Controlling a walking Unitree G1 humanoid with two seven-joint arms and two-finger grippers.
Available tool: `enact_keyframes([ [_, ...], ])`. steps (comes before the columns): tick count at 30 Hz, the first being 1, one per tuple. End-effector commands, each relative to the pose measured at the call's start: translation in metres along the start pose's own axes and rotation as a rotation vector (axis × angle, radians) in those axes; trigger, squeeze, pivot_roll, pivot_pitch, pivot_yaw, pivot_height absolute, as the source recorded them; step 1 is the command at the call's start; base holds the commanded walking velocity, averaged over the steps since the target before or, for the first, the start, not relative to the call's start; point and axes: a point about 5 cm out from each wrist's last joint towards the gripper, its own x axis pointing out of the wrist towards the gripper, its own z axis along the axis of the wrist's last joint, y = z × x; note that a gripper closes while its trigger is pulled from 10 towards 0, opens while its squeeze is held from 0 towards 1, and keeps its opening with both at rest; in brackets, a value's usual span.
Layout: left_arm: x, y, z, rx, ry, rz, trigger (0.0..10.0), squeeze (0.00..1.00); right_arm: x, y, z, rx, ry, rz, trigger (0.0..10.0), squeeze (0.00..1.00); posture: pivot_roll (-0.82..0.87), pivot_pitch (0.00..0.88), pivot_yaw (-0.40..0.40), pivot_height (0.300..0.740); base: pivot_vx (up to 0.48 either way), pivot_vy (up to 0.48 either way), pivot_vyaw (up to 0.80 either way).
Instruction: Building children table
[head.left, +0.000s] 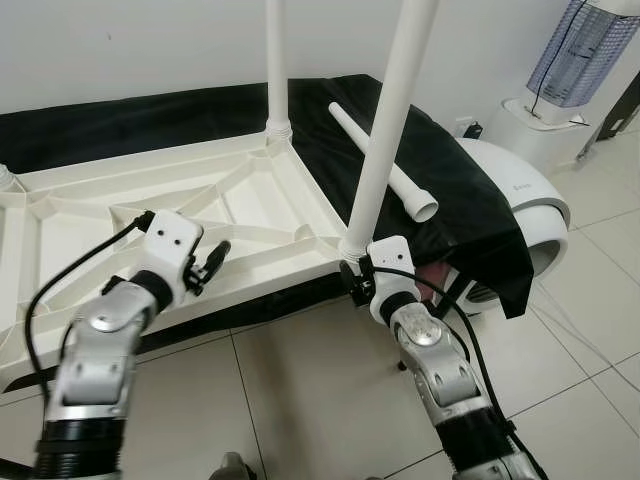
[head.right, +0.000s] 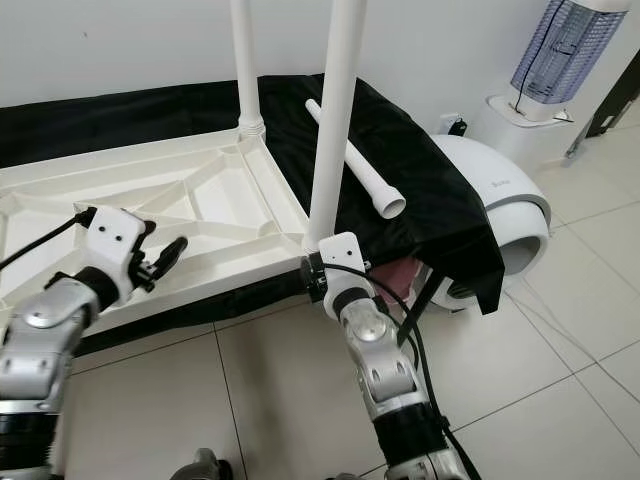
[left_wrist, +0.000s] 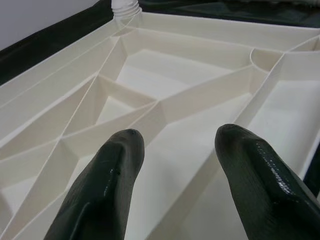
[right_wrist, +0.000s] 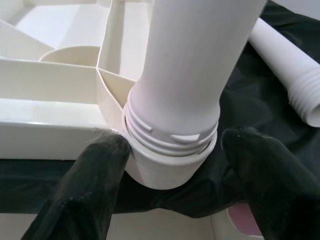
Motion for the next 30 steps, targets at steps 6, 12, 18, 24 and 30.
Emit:
enact_keyframes([
  [6, -0.004, -0.011, 0.003, -0.038, -0.012, -0.065, 10.0, 0.0, 0.029, -0.015, -0.005, -0.053, 0.129, -0.062, 10.0, 0.0, 0.11, 0.074, -0.085, 0.74, 0.0, 0.0, 0.0],
  [12, -0.002, -0.016, 0.009, -0.054, -0.034, -0.081, 10.0, 0.0, 0.05, -0.019, 0.006, -0.058, 0.155, -0.07, 10.0, 0.0, 0.12, 0.087, -0.084, 0.74, 0.0, 0.0, 0.0],
  [18, -0.002, -0.021, 0.02, -0.085, -0.07, -0.103, 10.0, 0.0, 0.074, -0.043, 0.044, -0.059, 0.101, -0.185, 10.0, 0.0, 0.15, 0.097, -0.086, 0.74, 0.0, 0.0, 0.0],
  [24, -0.003, 0.016, 0.02, -0.089, -0.028, 0.173, 10.0, 0.0, 0.074, -0.052, 0.063, 0.028, -0.01, -0.202, 10.0, 0.0, 0.15, 0.097, -0.089, 0.74, 0.0, 0.0, 0.0],
  [30, -0.006, 0.032, 0.017, -0.068, 0.002, 0.264, 10.0, 0.0, 0.072, -0.047, 0.063, 0.042, -0.042, -0.174, 10.0, 0.0, 0.15, 0.095, -0.084, 0.74, 0.0, 0.0, 0.0],
])
